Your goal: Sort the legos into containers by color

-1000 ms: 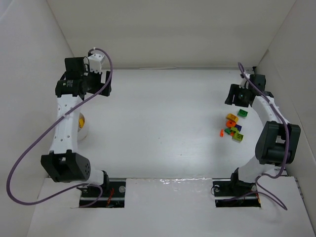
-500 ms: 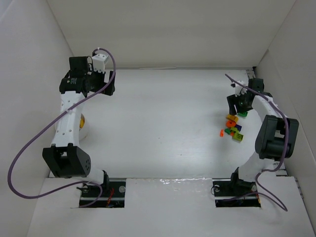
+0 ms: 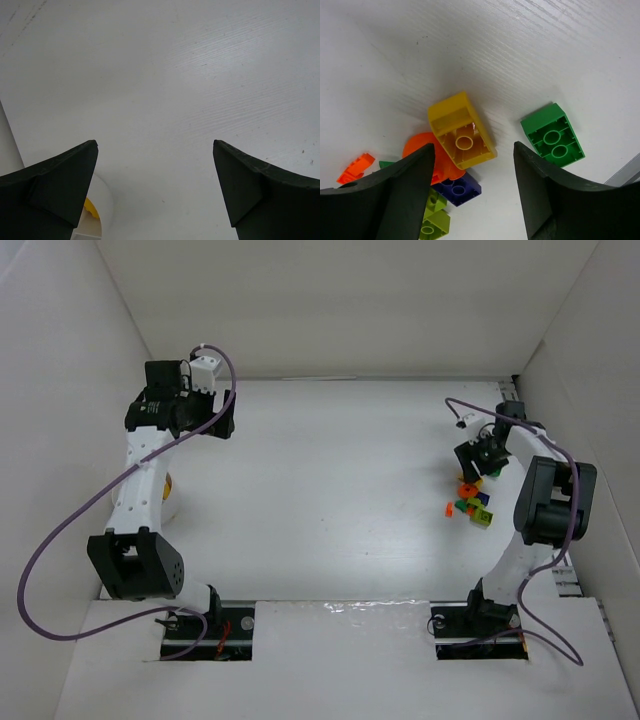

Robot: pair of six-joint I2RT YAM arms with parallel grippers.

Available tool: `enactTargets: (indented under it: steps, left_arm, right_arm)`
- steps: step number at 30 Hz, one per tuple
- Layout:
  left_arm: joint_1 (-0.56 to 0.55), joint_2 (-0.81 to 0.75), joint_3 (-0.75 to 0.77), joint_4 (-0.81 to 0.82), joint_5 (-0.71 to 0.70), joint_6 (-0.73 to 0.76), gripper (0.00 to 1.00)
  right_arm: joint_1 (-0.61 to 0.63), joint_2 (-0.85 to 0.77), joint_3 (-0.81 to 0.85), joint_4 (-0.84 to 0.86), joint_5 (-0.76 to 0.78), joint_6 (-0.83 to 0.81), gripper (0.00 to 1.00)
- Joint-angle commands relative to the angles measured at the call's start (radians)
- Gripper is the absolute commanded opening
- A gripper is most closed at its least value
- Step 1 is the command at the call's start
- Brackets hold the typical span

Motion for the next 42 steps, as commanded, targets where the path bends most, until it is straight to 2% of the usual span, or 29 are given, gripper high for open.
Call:
enactTargets:
  steps: [1,7,13,14,15,18,20,23,27,29,31,33,38,42]
  left_arm:
    - [-0.002,-0.013,0.005,0.034,0.002,-0.022,0.99]
    - [-0.002,0.008,0.032,0.034,0.002,-0.022,0.99]
    - [-0.002,0.017,0.043,0.034,0.002,-0.022,0.99]
    - [-0.002,0.017,0.034,0.034,0.002,-0.033,0.99]
    - [-0.002,0.017,0.034,0.034,0.002,-0.033,0.99]
    - [-0.002,-0.001,0.025,0.053,0.040,-0.060,0.99]
    - [-0.002,-0.001,0.025,0.053,0.116,-0.089,0.98]
    - [-0.002,-0.001,-0.016,0.044,0.257,-0.132,0.98]
    - [-0.002,0.031,-0.060,0.070,0.440,-0.232,0.95]
    - [-0.002,0.060,-0.060,0.102,0.497,-0.304,0.90]
    - [-0.013,0.078,-0.069,0.171,0.580,-0.368,0.88]
    - [-0.043,0.106,-0.069,0.226,0.621,-0.439,0.87]
    - [-0.118,0.157,0.014,0.215,0.660,-0.439,0.87]
    - [-0.140,0.169,0.035,0.224,0.680,-0.448,0.87]
  right_arm:
    - [-0.014,0.023,0.038,-0.017,0.004,-0.061,0.69]
    - [-0.023,0.056,0.047,-0.038,0.015,-0.099,0.66]
    - [-0.023,0.066,0.047,-0.048,0.015,-0.118,0.50]
    - [-0.023,0.066,0.047,-0.048,0.015,-0.118,0.46]
    - [-0.023,0.066,0.047,-0.048,0.015,-0.118,0.38]
    - [-0.023,0.024,0.047,-0.048,-0.038,-0.101,0.25]
    - [-0.014,-0.007,0.058,-0.048,-0.109,-0.078,0.23]
    - [0.043,-0.081,0.084,-0.035,-0.192,-0.014,0.22]
    - [0.179,-0.176,0.105,0.003,-0.348,0.106,0.20]
    - [0.282,-0.211,0.136,0.021,-0.383,0.188,0.19]
    - [0.380,-0.220,0.159,0.037,-0.432,0.245,0.17]
    - [0.442,-0.221,0.205,0.037,-0.462,0.315,0.17]
    - [0.639,-0.188,0.259,0.089,-0.468,0.402,0.16]
    - [0.721,-0.170,0.291,0.139,-0.448,0.444,0.16]
